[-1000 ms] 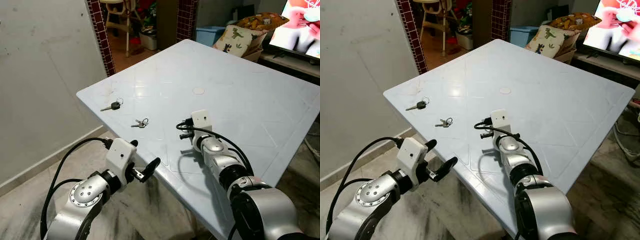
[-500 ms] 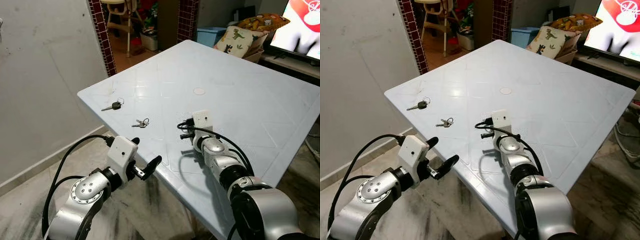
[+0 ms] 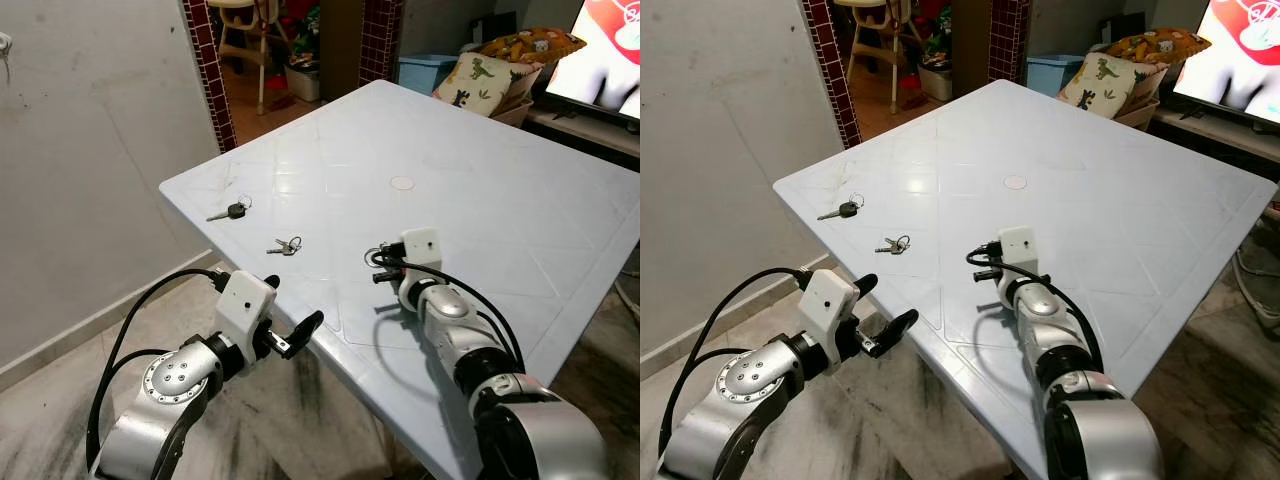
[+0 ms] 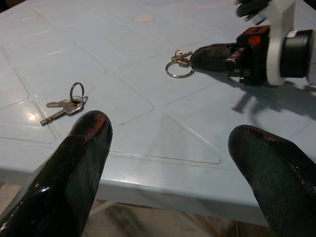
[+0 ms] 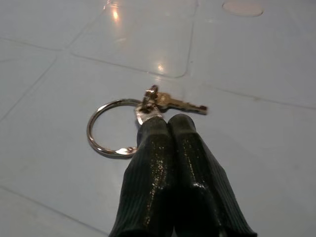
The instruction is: Hang keys on a hook
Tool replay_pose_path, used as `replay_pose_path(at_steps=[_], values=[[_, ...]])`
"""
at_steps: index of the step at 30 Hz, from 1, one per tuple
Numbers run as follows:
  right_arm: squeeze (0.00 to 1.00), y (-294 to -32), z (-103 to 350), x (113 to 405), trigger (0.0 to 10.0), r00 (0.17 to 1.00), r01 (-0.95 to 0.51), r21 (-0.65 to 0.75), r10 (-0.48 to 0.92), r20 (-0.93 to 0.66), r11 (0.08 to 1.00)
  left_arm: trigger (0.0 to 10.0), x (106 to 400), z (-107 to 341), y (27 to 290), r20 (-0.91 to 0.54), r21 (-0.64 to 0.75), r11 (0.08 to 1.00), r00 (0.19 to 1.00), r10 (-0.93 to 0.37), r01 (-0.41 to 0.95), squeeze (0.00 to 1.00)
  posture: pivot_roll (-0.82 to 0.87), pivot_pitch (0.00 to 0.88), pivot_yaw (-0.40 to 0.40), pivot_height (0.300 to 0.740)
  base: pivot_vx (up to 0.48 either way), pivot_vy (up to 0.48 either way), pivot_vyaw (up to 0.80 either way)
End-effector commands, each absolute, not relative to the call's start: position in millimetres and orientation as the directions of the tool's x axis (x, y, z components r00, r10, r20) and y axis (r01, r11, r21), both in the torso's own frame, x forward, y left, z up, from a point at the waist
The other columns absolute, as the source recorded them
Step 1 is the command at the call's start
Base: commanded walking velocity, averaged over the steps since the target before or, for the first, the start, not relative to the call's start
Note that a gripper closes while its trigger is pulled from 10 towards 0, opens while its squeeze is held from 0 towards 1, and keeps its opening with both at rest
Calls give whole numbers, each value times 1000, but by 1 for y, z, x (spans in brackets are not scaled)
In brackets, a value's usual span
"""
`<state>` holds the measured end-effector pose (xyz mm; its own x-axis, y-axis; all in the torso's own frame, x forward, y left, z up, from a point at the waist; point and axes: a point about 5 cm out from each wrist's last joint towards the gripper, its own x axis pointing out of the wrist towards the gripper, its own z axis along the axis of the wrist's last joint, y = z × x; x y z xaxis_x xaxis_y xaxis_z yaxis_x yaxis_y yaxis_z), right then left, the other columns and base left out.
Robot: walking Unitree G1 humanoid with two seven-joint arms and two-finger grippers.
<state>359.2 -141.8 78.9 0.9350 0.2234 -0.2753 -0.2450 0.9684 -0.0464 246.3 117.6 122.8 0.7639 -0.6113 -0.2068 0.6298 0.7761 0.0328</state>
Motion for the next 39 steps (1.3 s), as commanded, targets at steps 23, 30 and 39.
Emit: replay_pose_path(at_steps=[23,30,39], values=[[1000,-128,109,324,10000,940,-337,-93,330,-90,937,10000,263,133,127,-118,56,849,847,-518,526,0,62,0,34,740,0,0,0],[1000,-122,118,316,10000,956,-292,-87,288,-50,952,10000,278,143,150,-25,46,941,942,-334,335,0,51,0,28,740,0,0,0],[1000,-123,126,314,10000,974,-227,-127,226,-25,966,10000,283,151,154,44,3,960,959,-281,281,0,35,0,31,740,0,0,0]])
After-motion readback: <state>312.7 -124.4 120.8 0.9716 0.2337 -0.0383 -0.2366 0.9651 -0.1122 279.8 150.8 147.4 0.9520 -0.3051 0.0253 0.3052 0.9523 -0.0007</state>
